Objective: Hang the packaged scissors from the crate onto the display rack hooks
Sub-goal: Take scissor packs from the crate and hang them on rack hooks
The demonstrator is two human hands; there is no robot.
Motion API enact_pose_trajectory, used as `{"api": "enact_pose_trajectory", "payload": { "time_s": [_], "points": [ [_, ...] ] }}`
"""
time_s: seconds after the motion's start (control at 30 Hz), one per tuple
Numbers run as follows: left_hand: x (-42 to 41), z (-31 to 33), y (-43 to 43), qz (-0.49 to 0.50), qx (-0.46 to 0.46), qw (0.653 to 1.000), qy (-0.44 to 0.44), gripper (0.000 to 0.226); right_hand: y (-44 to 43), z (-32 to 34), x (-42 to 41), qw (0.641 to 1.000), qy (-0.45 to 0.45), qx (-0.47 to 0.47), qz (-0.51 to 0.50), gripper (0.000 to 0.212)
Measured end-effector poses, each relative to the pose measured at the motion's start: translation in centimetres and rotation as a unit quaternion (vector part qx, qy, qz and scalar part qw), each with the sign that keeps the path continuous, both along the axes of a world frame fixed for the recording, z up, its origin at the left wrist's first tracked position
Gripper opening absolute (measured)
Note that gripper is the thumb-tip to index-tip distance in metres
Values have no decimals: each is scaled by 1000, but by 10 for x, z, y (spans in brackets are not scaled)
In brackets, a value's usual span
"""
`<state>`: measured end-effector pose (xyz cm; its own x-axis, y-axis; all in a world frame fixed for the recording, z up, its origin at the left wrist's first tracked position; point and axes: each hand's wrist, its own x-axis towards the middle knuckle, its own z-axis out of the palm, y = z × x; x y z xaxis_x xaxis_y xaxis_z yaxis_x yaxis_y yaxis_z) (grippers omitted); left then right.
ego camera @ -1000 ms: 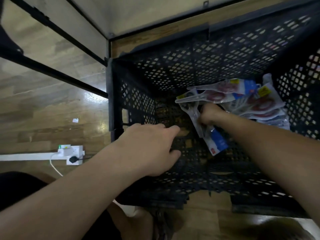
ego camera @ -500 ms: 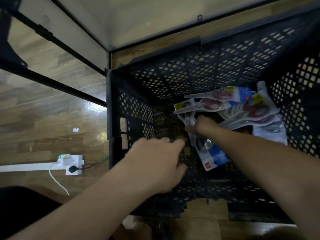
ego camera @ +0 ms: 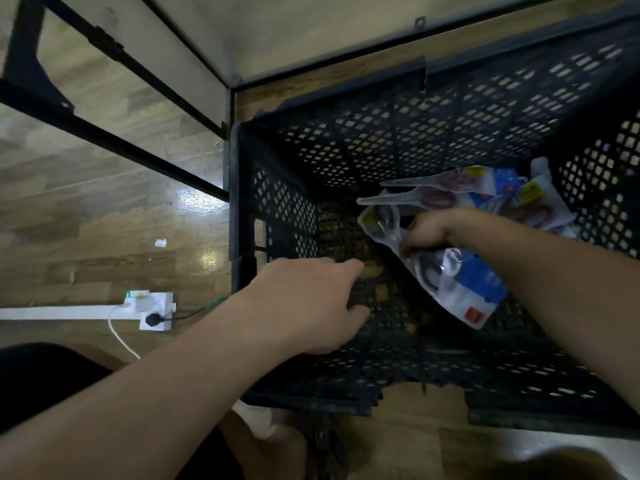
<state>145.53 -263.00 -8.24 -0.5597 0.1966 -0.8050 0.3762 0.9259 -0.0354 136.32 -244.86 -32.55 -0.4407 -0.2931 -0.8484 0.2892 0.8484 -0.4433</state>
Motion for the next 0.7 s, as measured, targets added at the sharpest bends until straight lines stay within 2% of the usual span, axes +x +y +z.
{"api": "enact_pose_trajectory", "payload": {
  "time_s": [0.1, 0.2, 0.27, 0.33, 0.43, 0.5, 0.57, 0.63, 0.7],
  "points": [
    [-2, 0, 2, 14, -1, 1000, 13, 49, -2, 18, 10, 987, -123, -102, 7, 28],
    [-6, -2, -2, 55, -31, 997, 49, 46, -5, 35, 17, 965, -178, -194, 0, 17],
    [-12, -6, -8, 116, -49, 989, 73, 47, -7, 48, 16, 945, -198, -261, 3, 9],
    [-19, -10, -15, 216, -30, 972, 92, 51, -11, 63, 12, 929, -198, -313, 17, 11],
    [-31, -18, -23, 397, 82, 906, 122, 60, -14, 86, 4, 902, -209, -373, 58, 8],
    [-37, -21, -21, 499, 191, 833, 142, 62, -15, 99, 0, 885, -232, -397, 78, 11],
    [-40, -20, -17, 547, 288, 762, 194, 50, -17, 109, -3, 873, -250, -412, 80, 10],
    [-44, -16, -14, 521, 349, 733, 264, 30, -16, 115, -6, 873, -246, -416, 69, 13],
    [-45, -12, -11, 467, 369, 746, 297, 29, -12, 114, -11, 887, -227, -399, 51, 27]
  ]
}}
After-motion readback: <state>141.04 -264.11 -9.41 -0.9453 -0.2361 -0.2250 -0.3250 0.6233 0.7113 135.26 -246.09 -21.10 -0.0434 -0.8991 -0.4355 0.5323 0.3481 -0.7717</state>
